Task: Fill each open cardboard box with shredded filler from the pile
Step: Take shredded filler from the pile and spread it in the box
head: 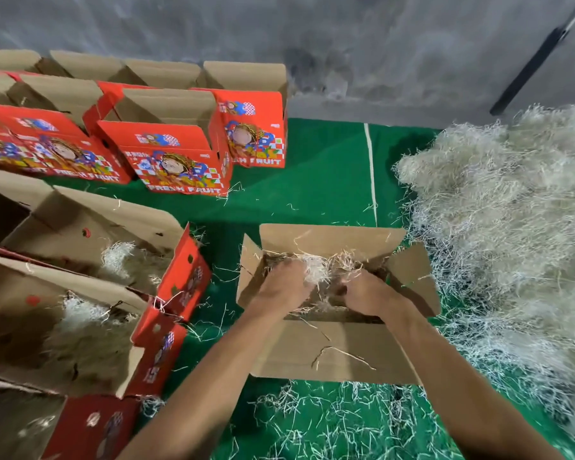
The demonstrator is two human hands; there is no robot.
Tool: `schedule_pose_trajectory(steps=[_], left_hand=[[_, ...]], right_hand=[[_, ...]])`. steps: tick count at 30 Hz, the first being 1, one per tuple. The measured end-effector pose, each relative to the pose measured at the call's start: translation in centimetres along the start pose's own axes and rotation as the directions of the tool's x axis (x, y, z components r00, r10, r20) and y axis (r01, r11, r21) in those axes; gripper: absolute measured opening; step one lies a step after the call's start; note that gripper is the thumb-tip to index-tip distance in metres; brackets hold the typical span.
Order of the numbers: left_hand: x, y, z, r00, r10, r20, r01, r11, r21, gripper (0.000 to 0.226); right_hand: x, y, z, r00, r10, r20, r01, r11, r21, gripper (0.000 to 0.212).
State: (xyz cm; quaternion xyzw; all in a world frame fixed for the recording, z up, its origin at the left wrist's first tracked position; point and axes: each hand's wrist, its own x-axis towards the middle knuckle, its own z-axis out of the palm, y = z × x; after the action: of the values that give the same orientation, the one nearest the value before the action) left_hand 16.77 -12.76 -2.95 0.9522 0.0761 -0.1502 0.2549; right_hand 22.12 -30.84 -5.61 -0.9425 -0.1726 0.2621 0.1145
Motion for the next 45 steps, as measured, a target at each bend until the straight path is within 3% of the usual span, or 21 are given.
schedule_pose_trajectory(steps=[3,4,6,9,14,19,25,29,32,35,38,42,45], left_hand=[[0.1,-0.4,-0.8,0.997,-0.05,0.066,0.04,0.989,0.14,0.02],[-0.1,-0.4,-1.0,0.998,-0.056,0.032,0.049,0.982,0.183,0.021],[-0.5,0.2,-1.2,0.998,-0.029,-0.053,0.041,0.971,0.237,0.022],[-0.6,1.5,-0.7,0.994,0.075,-0.076,-0.049,0.955,0.292,0.019],[2.8,1.6,1.3,0.936,0.232,0.266,-0.296,0.925,0.237,0.018],[5.5,-0.3,4.1,0.875,0.093,0.476,-0.296,0.88,0.372,0.02],[6.5,-1.4,6.3,0.877,-0.036,0.479,-0.187,0.893,0.41,0.043],[6.0,-1.3,7.4,0.859,-0.225,0.46,-0.105,0.802,0.588,0.073],[5.9,-0.7,7.2,0.837,-0.269,0.476,-0.137,0.74,0.659,0.075],[5.8,0.1,5.9,0.866,-0.179,0.467,-0.176,0.764,0.62,0.051],[5.9,0.2,4.8,0.911,-0.07,0.406,-0.196,0.793,0.577,0.031],[6.2,-0.9,5.8,0.875,-0.226,0.429,-0.104,0.776,0.622,0.042],[6.2,-2.1,6.6,0.837,-0.333,0.434,0.033,0.823,0.567,0.056]], right_hand=[[1.2,0.4,0.3,0.999,0.039,-0.037,-0.039,0.999,-0.005,0.013],[1.7,0.6,0.5,1.0,0.004,-0.011,-0.003,0.998,0.06,0.012],[2.4,0.9,0.9,0.996,-0.057,0.071,0.051,0.996,0.079,0.035],[3.4,0.7,2.0,0.975,-0.128,0.184,0.129,0.992,0.004,0.031],[5.5,0.4,3.9,0.942,-0.083,0.325,0.144,0.976,-0.167,0.032],[6.7,-0.1,4.4,0.918,-0.031,0.394,0.158,0.943,-0.293,0.036],[5.7,0.6,5.3,0.886,-0.024,0.463,0.197,0.923,-0.33,0.032],[5.8,0.9,5.7,0.835,0.21,0.508,0.053,0.888,-0.456,0.064],[5.8,0.7,5.5,0.805,0.305,0.508,-0.007,0.862,-0.507,0.066],[5.8,-0.2,4.3,0.894,0.227,0.386,-0.009,0.87,-0.492,0.061],[6.5,-1.0,3.1,0.974,-0.014,0.224,0.124,0.866,-0.484,0.034],[6.6,-1.7,4.2,0.898,-0.15,0.413,0.315,0.876,-0.366,0.046],[6.4,-1.1,5.0,0.882,-0.037,0.469,0.252,0.879,-0.405,0.06]])
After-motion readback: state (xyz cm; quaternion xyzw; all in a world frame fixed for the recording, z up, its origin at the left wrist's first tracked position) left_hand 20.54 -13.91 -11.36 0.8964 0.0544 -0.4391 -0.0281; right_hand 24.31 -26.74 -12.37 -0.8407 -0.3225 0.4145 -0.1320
